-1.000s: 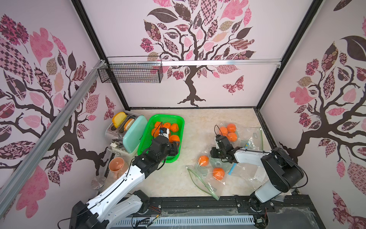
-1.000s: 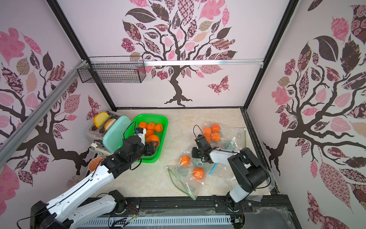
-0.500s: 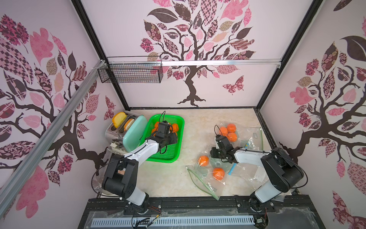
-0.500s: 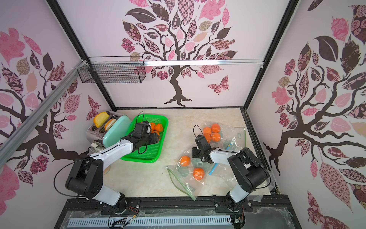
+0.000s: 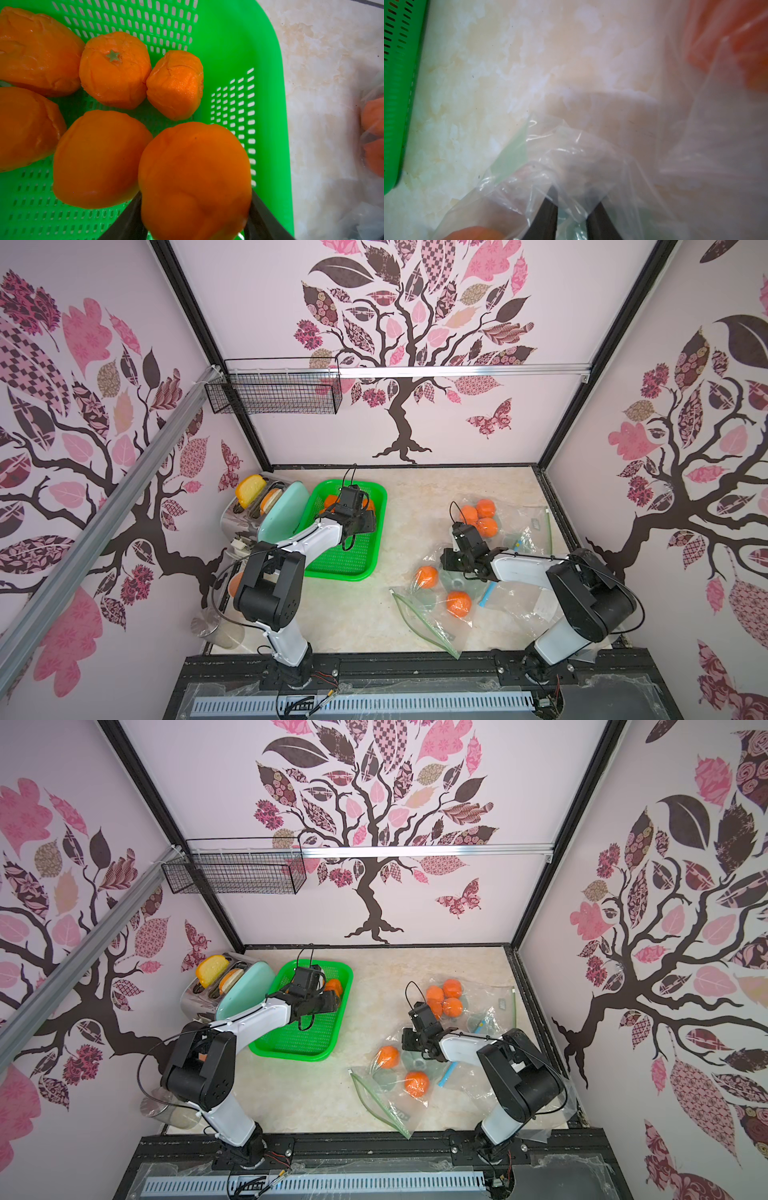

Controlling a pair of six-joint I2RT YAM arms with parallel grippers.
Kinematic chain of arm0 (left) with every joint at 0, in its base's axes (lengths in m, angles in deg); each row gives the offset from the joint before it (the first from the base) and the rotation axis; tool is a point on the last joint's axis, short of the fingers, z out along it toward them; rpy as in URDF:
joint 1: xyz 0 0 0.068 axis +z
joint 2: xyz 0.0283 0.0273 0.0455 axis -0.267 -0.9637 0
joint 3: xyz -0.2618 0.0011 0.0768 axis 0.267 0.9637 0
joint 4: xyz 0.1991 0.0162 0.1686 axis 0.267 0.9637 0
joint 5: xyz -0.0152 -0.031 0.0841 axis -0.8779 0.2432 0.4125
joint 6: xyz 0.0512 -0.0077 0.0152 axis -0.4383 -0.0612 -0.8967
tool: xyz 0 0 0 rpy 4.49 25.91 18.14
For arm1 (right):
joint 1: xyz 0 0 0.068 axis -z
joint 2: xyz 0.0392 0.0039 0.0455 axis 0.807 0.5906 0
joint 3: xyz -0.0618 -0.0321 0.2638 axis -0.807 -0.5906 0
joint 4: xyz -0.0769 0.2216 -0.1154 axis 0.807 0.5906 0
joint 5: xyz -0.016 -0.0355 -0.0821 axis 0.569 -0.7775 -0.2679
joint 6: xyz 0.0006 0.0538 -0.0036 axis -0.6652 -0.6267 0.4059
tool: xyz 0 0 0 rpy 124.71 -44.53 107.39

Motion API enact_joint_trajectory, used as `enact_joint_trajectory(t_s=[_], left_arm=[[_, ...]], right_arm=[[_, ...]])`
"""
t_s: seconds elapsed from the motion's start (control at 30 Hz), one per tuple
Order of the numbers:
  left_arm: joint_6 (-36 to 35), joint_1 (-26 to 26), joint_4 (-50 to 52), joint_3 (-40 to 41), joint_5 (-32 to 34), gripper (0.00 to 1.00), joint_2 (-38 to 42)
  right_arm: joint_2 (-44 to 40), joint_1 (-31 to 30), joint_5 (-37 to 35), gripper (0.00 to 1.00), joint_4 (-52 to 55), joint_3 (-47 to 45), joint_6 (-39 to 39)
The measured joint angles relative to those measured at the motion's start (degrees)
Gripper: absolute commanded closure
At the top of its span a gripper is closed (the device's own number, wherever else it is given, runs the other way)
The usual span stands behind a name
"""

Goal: Open the zip-top bag and take out the orange
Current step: Place the orange in the basket.

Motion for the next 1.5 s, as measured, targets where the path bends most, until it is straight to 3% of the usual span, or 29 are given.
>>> enact_joint_trajectory(t_s=[0.1, 0.2, 0.5, 0.8, 1.0, 1.07, 1.23, 1.5], left_arm=[[-0.74, 0.00, 0.39, -0.66, 0.39, 0.48, -1.07], [-1.36, 0.00, 0.90, -1.25, 0.37, 0.34, -2.19], [-3.06, 0.00, 2.19, -1.88, 0.20, 0.17, -2.36], [-3.80, 0.07, 2.95, -1.88, -0.24, 0.16, -1.79], [-3.69, -0.79, 3.54, -1.88, -0.26, 0.17, 2.75], [-3.41, -1.51, 3.72, -1.88, -0.09, 0.20, 5.01], [0.07, -4.94, 4.00, 1.01, -1.95, 0.38, 13.84], [6.84, -23.26, 5.77, 22.49, -6.40, 0.68, 40.79]], right_arm=[[0.17, 0.00, 0.04, 0.73, -0.04, 0.11, 0.00], [0.37, 0.00, 0.22, 0.73, -0.24, 0.24, 0.00], [0.44, 0.11, 0.50, 0.73, -0.42, 0.26, 0.00], [0.44, 0.11, 0.55, 0.74, -0.39, 0.24, 0.02], [0.44, 0.11, 0.55, 0.73, -0.39, 0.26, 0.02], [0.44, 0.11, 0.55, 0.73, -0.42, 0.26, 0.02], [0.46, 0.11, 0.42, 0.73, -0.35, 0.33, 0.02], [0.57, 0.11, 0.39, 0.73, 0.00, 0.63, 0.02]])
